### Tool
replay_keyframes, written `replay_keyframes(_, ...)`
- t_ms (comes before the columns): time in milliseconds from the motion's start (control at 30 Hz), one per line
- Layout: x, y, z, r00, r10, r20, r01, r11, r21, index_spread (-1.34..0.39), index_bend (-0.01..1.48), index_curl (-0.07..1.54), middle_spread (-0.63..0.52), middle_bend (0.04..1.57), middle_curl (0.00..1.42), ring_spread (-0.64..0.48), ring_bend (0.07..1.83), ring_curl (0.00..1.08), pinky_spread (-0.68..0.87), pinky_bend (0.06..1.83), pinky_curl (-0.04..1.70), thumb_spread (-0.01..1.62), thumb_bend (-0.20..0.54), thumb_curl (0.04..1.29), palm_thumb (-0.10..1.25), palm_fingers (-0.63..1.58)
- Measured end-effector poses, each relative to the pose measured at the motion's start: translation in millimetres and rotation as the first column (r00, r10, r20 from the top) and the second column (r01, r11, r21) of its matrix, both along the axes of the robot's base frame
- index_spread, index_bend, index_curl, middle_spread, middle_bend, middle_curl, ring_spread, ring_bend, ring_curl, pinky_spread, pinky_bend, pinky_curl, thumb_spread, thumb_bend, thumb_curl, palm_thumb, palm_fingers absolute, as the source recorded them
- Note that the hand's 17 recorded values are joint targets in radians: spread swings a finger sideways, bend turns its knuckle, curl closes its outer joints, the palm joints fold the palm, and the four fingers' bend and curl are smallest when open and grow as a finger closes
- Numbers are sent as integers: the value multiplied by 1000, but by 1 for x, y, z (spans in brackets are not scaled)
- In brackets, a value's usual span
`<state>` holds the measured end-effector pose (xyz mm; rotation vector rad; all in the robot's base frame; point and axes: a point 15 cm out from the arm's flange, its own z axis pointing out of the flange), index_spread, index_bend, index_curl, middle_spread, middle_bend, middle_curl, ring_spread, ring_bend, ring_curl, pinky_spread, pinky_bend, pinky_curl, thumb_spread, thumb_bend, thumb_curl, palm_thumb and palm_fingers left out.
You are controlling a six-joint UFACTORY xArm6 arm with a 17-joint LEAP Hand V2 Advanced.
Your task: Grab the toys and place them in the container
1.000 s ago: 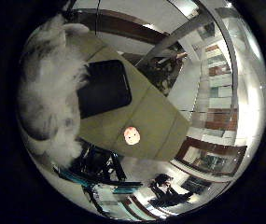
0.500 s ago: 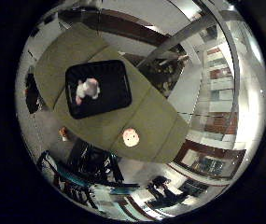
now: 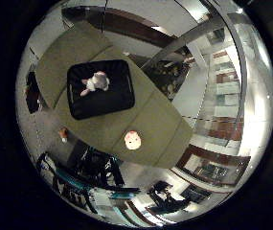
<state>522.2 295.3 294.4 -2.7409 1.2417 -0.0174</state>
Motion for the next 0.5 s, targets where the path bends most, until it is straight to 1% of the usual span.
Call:
replay_keyframes(133,-7,-14,11,1000,-6,-14,6,1000,-16,-376,172,314,23,187,304,156,279,282,262,446,282,954,-29,281,366,0)
replay_keyframes(233,-4,-42,22,999,-42,-19,41,999,-25,-371,168,307,33,190,307,168,271,277,268,438,267,965,-29,280,366,-6)
replay_keyframes(333,-2,-86,27,995,-93,-35,92,995,-35,-367,168,301,43,190,308,171,257,272,271,435,254,971,-29,280,363,-6)
replay_keyframes(500,-14,-160,16,984,-160,-73,157,986,-55,-362,167,295,47,198,314,172,243,268,270,430,237,983,-28,276,365,7)
